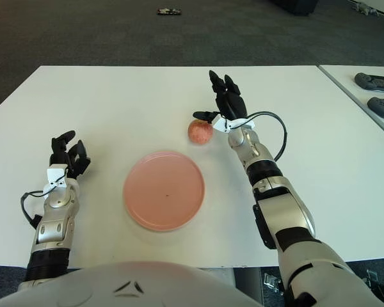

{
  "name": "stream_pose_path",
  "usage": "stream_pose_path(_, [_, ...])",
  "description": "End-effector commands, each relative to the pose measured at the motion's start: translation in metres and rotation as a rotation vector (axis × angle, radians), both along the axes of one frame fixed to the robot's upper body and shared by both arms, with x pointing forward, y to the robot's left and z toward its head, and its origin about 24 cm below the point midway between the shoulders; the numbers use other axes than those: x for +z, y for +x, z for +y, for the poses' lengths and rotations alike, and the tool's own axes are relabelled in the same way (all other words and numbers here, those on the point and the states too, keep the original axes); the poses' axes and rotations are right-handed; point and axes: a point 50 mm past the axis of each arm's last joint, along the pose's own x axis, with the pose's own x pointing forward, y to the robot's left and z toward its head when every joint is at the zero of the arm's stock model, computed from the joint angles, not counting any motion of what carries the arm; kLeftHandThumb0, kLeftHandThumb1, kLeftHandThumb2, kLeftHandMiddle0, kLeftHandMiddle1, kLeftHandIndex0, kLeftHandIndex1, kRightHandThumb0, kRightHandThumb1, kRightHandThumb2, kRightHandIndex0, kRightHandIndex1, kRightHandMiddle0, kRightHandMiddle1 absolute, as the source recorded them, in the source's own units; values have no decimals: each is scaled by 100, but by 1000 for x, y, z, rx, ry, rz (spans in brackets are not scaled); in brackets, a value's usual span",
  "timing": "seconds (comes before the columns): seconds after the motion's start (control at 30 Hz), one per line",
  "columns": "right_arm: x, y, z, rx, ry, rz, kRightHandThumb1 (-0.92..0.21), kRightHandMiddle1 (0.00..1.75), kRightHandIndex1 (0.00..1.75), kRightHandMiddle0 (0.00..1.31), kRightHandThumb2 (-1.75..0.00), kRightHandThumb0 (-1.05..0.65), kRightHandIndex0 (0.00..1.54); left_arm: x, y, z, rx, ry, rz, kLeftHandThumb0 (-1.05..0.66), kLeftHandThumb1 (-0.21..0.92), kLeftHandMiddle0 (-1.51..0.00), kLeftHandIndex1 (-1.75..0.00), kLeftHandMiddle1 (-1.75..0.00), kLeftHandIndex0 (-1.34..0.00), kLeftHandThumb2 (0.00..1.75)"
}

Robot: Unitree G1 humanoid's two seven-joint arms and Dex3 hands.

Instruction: Put the apple into the plate.

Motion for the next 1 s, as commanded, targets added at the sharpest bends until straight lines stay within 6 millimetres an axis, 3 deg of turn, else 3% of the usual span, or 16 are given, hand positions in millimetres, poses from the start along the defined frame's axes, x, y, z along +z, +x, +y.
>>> stream_pose_path(0.0, [6,3,-5,-6,-18,-2,-92,0,0,0,-23,-105,0,-1,-1,0,12,-7,9,-71,92,-36,-101,-38,0,77])
stream_pose_path(0.37, [0,-3,-10,42,-100,86,-92,0,0,0,-24,-105,0,-2,-1,-1,7,-6,4,-71,92,-35,-100,-38,0,77])
stream_pose_path(0.53, [-9,-13,-9,113,-149,125,-92,0,0,0,-20,-105,0,-1,-1,-2,6,-4,1,-71,92,-36,-101,-39,0,77])
stream_pose_path(0.97, [-11,-38,-9,237,-269,174,-92,0,0,0,-23,-105,0,-2,-1,-1,12,-8,12,-71,92,-36,-103,-39,0,77])
